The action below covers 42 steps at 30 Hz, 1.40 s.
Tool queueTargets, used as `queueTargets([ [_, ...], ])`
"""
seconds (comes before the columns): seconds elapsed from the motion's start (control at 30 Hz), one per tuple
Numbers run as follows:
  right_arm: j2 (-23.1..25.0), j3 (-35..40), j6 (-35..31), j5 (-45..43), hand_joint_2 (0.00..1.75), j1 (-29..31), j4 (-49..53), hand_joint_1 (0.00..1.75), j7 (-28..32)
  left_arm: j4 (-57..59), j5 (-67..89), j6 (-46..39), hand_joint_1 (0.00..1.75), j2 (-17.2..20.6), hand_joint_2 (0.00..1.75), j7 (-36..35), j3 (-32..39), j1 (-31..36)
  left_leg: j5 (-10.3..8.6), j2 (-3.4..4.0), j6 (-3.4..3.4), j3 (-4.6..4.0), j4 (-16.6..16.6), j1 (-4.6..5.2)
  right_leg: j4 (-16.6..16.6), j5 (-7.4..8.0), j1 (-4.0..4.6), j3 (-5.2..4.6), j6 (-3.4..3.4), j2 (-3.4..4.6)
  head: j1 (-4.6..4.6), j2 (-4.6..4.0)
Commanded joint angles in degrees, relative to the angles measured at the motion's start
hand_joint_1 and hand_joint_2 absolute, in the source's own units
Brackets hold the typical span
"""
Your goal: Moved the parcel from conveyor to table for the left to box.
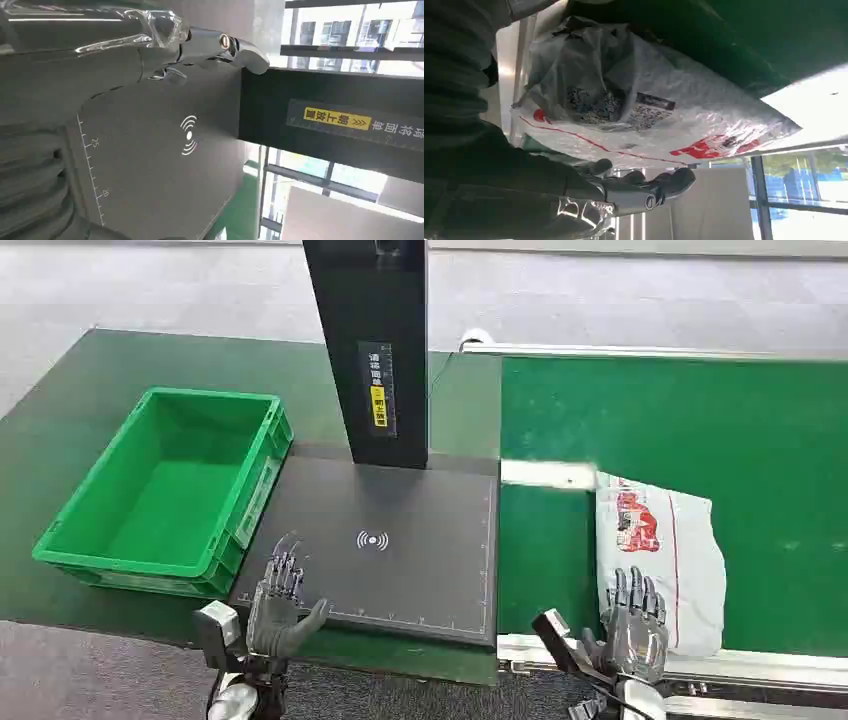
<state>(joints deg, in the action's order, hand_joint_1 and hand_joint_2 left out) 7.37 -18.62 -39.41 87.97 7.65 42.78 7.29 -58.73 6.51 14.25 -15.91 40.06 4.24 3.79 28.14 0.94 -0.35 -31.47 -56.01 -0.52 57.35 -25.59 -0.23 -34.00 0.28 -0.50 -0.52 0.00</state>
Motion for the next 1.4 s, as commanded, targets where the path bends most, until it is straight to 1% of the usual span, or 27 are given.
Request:
queueTargets([
  [0.03,0.06,-5.54,-0.59,0.82,1.75,0.52,-5.83,0.00,-2.46,0.61,1.16,0.70,0.00,-0.33,1.75,-0.06,1.94,-0.83,0.00,-0.08,0.00,0.10,0.06,-0.01,-0.06,-0.01,0.01,0.12,0.00,-0.01,0.00,0.00],
  [0.33,0.50,-6.47,-0.59,0.80,1.75,-0.07,-5.66,0.00,-2.37,0.15,1.11,0.80,0.00,-0.21,1.75,-0.06,2.25,-1.42,-0.01,-0.11,0.01,0.21,0.09,-0.02,-0.10,0.00,0.01,0.22,0.00,-0.02,0.00,0.00],
  [0.5,0.70,-6.96,-0.59,-0.30,1.75,-0.11,-5.21,0.00,-0.84,0.12,1.06,0.94,0.00,-0.11,1.75,-0.06,2.20,-1.44,-0.01,-0.17,0.00,0.29,0.11,-0.02,-0.14,-0.02,0.02,0.33,0.00,-0.06,0.02,0.00],
  [0.53,0.82,-7.24,-0.59,-0.92,1.75,-0.16,-4.91,0.10,-0.01,0.07,0.99,0.90,0.00,-0.08,1.75,-0.06,2.15,-1.45,-0.01,-0.16,0.00,0.26,0.08,-0.02,-0.09,-0.03,0.02,0.30,0.00,-0.07,0.02,0.00],
  [0.57,0.87,-7.31,-0.59,-1.41,1.75,-0.12,-4.99,1.01,0.70,0.07,0.95,0.92,0.00,-0.07,1.75,-0.06,2.12,-1.43,0.00,-0.12,0.00,0.25,0.05,-0.03,-0.07,-0.03,0.02,0.28,0.00,-0.06,0.02,0.00],
  [0.6,0.87,-7.31,-0.59,-1.41,1.75,-0.12,-4.99,1.48,0.70,0.07,0.95,0.92,0.00,-0.07,1.75,-0.06,2.12,-1.43,0.00,-0.16,0.00,0.28,0.09,-0.03,-0.11,-0.03,0.03,0.32,0.00,-0.07,0.02,0.00],
  [0.63,1.05,-7.46,-0.59,-1.85,1.75,-0.35,-4.55,1.75,1.36,0.11,0.90,0.88,0.00,-0.01,1.75,-0.06,2.07,-1.37,0.00,-0.16,0.01,0.27,0.08,-0.02,-0.10,-0.03,0.01,0.31,0.00,-0.06,0.00,0.00],
  [0.67,1.23,-7.57,-0.59,-2.44,1.75,-0.37,-4.58,1.75,2.06,0.12,0.87,0.87,0.00,0.04,1.75,-0.06,2.04,-1.35,0.01,-0.08,0.00,0.22,0.04,-0.01,-0.06,-0.02,0.01,0.23,0.00,-0.01,0.02,0.00],
  [0.8,2.07,-7.74,-0.59,-3.92,1.75,-1.10,-3.22,1.75,4.71,0.40,0.80,0.86,0.00,0.20,1.75,-0.06,1.66,-1.02,-0.01,-0.16,0.00,0.32,0.19,-0.01,-0.19,-0.02,-0.01,0.35,-0.01,0.01,0.02,0.00],
  [0.83,2.36,-7.64,-0.59,-3.98,1.75,-1.44,-2.24,1.75,5.04,0.53,0.79,0.84,0.00,0.23,1.75,-0.06,1.55,-0.90,0.01,-0.09,0.00,0.19,0.05,-0.02,-0.06,-0.02,0.01,0.20,0.00,-0.01,0.00,0.00],
  [0.9,2.95,-7.51,-0.59,-4.62,1.75,-1.79,-1.16,1.75,5.77,0.58,0.71,0.73,0.00,0.29,1.75,-0.06,1.43,-0.85,0.01,-0.15,-0.01,0.23,0.08,-0.02,-0.09,-0.04,0.02,0.24,-0.01,-0.03,0.00,0.00],
  [0.93,3.82,-6.90,-0.58,-5.46,1.75,-2.59,1.44,1.75,7.26,0.69,0.67,0.69,0.00,0.35,1.75,-0.06,1.30,-0.78,-0.01,-0.24,0.00,0.33,0.19,-0.02,-0.19,-0.04,0.00,0.36,-0.01,-0.04,0.02,0.00],
  [0.97,4.45,-6.29,-0.44,-5.47,1.75,-3.25,3.73,1.75,7.42,0.75,0.56,0.63,0.00,0.45,1.75,-0.06,1.22,-0.75,-0.02,-0.27,0.00,0.36,0.23,-0.01,-0.21,-0.04,0.00,0.38,-0.01,-0.05,0.02,0.00],
  [1.0,4.45,-6.29,-0.44,-5.47,1.75,-3.25,3.73,1.75,7.42,0.75,0.56,0.63,0.00,0.45,1.75,-0.06,1.22,-0.75,0.01,-0.09,-0.01,0.15,0.03,-0.01,-0.02,-0.04,0.00,0.14,-0.02,0.00,0.02,0.00],
  [1.07,4.45,-6.29,-0.44,-5.47,1.75,-3.25,3.73,1.75,7.42,0.75,0.56,0.63,0.00,0.45,1.75,-0.06,1.22,-0.75,0.00,-0.09,-0.01,0.14,0.03,-0.01,-0.03,-0.02,0.01,0.13,-0.01,-0.01,0.02,0.00],
  [1.1,4.92,-5.61,-0.27,-6.61,1.75,-3.61,5.42,1.75,9.06,0.70,0.49,0.55,0.00,0.48,1.75,-0.06,1.18,-0.76,-0.02,-0.15,-0.01,0.20,0.10,0.00,-0.08,-0.03,-0.01,0.20,-0.01,-0.03,0.02,0.00],
  [1.17,6.08,-3.82,1.45,-8.30,1.75,-5.20,11.11,1.75,9.92,0.55,0.29,0.39,0.00,0.58,1.75,-0.06,1.01,-0.82,0.01,-0.06,0.00,0.19,0.08,-0.01,-0.07,-0.02,0.00,0.17,0.00,0.04,-0.02,0.00],
  [1.2,6.27,-3.44,1.98,-9.01,1.75,-5.54,12.22,1.75,10.15,0.53,0.26,0.37,0.00,0.60,1.75,-0.06,0.97,-0.84,0.00,-0.08,0.00,0.19,0.09,0.02,-0.06,-0.03,-0.02,0.16,0.00,0.02,0.02,0.00],
  [1.27,7.08,-1.70,3.83,-13.07,1.75,-7.41,18.12,1.75,11.17,0.22,0.04,0.17,0.00,0.64,1.75,-0.06,0.97,-0.95,0.01,-0.08,0.00,0.13,0.03,0.01,0.00,-0.04,-0.02,0.11,0.00,0.03,0.02,0.00],
  [1.3,7.16,-1.59,3.94,-13.89,1.75,-7.68,18.92,1.75,11.32,0.19,0.00,0.17,0.00,0.64,1.75,-0.06,0.96,-0.98,0.01,-0.08,0.00,0.15,0.07,0.02,-0.03,-0.04,-0.03,0.13,0.00,0.05,0.02,0.00],
  [1.37,7.86,-0.97,3.81,-19.69,1.75,-9.53,24.87,1.75,12.71,-0.32,-0.10,-0.01,0.00,0.60,1.75,-0.06,0.94,-1.28,0.02,-0.04,0.00,0.11,0.03,0.03,0.01,-0.04,-0.03,0.08,0.00,0.03,0.00,0.00],
  [1.4,8.09,-0.84,3.41,-21.06,1.75,-10.06,26.99,1.75,13.34,-0.44,-0.09,-0.11,0.00,0.55,1.75,-0.06,0.92,-1.33,0.02,-0.11,0.00,0.09,0.03,0.04,0.02,-0.06,-0.04,0.07,0.00,-0.02,0.02,0.00],
])
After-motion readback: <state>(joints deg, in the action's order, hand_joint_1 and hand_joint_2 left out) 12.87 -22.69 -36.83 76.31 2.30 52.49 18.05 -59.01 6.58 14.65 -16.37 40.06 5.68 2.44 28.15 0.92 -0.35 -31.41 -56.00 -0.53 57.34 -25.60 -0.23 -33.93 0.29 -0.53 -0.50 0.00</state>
